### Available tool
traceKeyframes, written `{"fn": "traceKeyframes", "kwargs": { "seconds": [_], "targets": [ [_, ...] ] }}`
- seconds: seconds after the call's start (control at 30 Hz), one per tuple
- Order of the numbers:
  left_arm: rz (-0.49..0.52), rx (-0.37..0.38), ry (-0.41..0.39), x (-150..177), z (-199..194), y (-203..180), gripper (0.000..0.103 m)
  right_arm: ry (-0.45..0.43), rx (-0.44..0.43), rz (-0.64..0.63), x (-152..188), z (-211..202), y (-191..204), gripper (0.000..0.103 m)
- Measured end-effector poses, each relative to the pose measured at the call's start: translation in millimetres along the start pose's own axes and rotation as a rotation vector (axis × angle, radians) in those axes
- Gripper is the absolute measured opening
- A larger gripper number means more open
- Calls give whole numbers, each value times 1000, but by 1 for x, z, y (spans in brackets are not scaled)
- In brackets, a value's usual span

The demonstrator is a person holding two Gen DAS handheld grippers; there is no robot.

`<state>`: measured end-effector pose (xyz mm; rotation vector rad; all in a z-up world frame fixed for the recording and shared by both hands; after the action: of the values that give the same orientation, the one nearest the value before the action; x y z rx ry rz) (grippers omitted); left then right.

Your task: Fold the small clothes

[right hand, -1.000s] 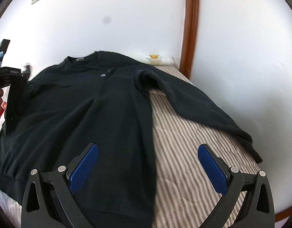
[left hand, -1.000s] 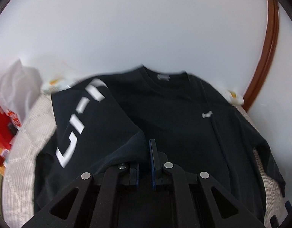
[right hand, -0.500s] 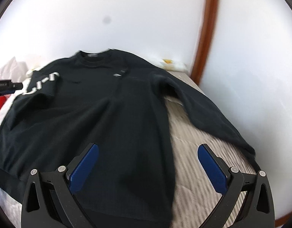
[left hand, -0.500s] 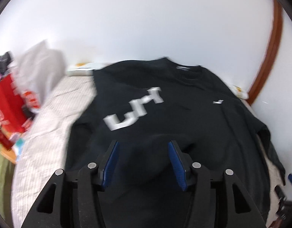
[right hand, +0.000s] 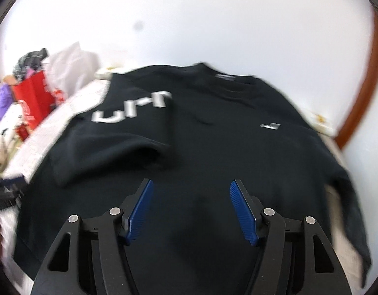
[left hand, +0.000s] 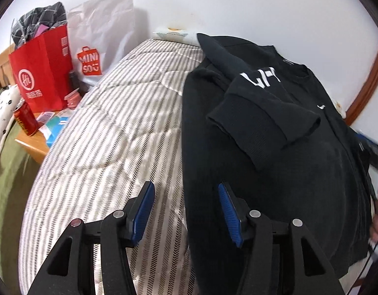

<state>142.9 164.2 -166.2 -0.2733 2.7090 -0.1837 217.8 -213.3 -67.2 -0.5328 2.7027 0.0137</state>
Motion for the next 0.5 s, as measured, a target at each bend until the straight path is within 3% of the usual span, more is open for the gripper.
{"fn": "traceKeyframes", "kwargs": {
  "seconds": [0.17,0.37,0.5],
  "targets": [
    [40,-31,-48,1,4,-10,56,5,-92,-76,-31,20,46,72],
    [58,-36,-49,0,6,-12,62,60,-205,-144,-42,53,86,73],
    [99,-93,-31,-1,11,-24,68,89,-197,-183,-43,75,107,73]
  ]
}}
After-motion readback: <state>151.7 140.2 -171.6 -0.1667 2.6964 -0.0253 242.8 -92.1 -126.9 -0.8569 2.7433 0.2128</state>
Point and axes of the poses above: each gripper's, at about its wrist camera, not at the fingertips, and z roughly the way its jaws point, y to its left, x to its underside, the point moved 1 cm from there along z, roughly the way its jaws point, and after that the axes turned 14 degrees about y, right-handed, at the moved point
